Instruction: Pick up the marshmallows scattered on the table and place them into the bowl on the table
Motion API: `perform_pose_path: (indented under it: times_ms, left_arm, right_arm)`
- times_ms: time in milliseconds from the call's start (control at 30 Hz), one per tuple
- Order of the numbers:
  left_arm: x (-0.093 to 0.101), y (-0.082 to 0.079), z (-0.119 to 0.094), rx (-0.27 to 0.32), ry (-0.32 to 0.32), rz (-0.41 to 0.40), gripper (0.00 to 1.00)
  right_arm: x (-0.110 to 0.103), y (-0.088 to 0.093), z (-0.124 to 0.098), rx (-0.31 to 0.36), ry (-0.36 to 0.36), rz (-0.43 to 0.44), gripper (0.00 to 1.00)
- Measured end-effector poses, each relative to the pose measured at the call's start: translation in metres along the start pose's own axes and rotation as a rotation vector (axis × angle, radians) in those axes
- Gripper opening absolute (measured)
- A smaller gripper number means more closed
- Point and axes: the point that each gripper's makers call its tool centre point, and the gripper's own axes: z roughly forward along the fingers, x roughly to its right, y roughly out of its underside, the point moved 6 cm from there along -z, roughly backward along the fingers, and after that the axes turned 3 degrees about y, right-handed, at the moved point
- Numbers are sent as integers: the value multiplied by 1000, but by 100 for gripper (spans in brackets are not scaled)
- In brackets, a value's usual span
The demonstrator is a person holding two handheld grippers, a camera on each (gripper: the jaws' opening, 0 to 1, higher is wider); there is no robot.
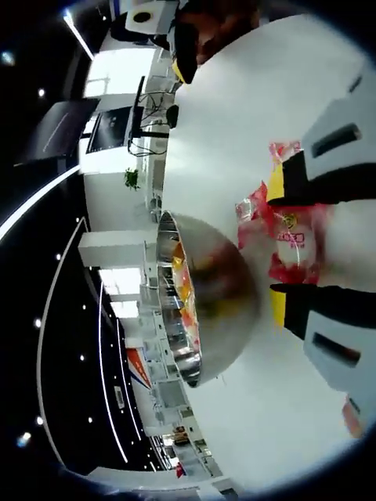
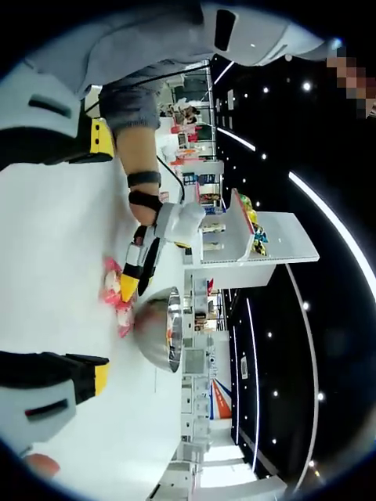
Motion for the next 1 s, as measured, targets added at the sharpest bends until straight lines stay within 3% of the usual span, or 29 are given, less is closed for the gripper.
perform_pose_path:
  times_ms: [133, 267, 667, 933, 1000]
  left_arm:
    - [-2, 6, 3, -9, -2, 2, 40]
    - [-4, 8, 1, 6, 17, -50, 40]
    - [2, 8, -1, 16, 6, -3, 25]
    - [4, 8, -3, 35, 13, -2, 25]
    - [5, 7, -4, 36, -9, 40, 25]
  right_arm:
    - [-2, 0, 1, -3, -4, -7, 96]
    - [-3, 1, 2, -8, -7, -11, 96]
    - [-5, -1, 2, -9, -9, -24, 96]
    - [-6, 0, 2, -18, -4, -37, 95]
    - [-6, -1, 2, -17, -5, -39, 95]
